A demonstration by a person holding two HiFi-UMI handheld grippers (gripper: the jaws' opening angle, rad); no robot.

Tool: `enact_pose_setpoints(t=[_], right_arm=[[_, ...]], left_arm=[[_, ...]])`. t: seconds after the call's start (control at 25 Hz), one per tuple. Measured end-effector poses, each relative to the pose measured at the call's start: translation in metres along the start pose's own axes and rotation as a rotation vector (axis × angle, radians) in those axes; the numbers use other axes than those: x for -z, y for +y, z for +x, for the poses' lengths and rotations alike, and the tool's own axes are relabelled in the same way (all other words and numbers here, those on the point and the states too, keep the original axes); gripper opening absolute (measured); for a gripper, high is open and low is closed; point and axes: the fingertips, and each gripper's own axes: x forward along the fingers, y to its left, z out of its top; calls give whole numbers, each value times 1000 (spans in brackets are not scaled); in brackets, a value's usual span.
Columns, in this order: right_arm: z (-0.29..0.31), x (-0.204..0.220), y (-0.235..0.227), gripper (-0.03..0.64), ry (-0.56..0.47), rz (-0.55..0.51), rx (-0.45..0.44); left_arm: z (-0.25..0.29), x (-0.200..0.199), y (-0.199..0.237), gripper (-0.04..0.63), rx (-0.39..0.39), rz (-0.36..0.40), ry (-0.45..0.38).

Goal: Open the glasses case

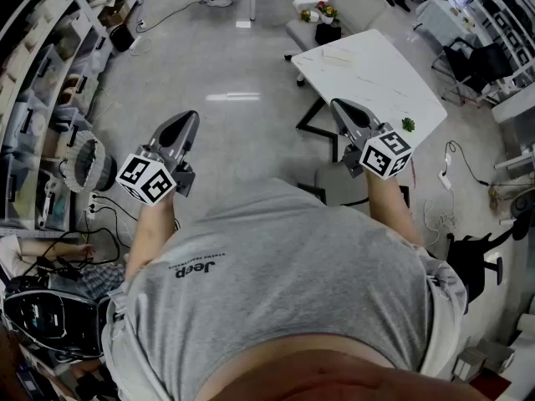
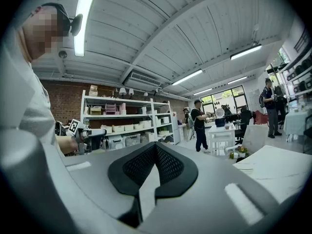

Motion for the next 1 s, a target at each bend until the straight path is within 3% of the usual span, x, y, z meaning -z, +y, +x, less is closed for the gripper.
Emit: enact_pose_setpoints(t=[0.64, 1.0], right_arm=[[-3, -1, -9, 3, 23, -42, 2], [-26, -8, -36, 3, -27, -23, 15]], left_arm=[[15, 1, -6, 57, 8, 8, 30], [40, 7, -29, 57, 10, 18, 43]])
